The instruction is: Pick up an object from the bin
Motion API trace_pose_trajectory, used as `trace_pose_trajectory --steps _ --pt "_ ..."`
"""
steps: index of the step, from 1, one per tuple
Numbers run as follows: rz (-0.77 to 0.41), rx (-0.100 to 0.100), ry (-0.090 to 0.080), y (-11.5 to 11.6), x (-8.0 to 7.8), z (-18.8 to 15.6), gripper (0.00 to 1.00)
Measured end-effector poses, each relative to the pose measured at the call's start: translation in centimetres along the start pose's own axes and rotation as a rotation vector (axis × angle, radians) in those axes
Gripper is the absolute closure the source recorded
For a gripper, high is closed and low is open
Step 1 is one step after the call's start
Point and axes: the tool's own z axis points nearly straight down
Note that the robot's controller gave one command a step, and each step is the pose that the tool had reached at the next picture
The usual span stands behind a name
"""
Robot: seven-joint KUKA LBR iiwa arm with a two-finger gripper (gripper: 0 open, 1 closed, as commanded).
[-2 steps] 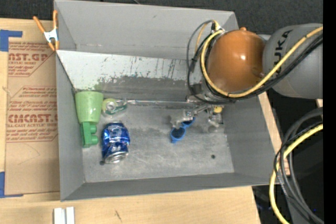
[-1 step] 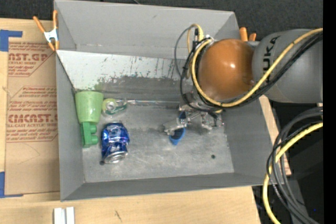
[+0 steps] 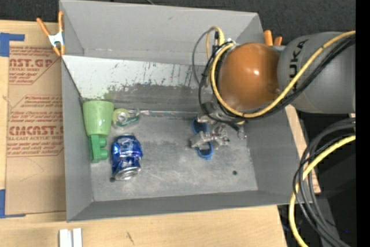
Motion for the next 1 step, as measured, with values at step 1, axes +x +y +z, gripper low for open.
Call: trace_pose_trajectory --steps 1 --pt "-0.031 0.003 0.003 -0.70 3.39 -10.88 1.00"
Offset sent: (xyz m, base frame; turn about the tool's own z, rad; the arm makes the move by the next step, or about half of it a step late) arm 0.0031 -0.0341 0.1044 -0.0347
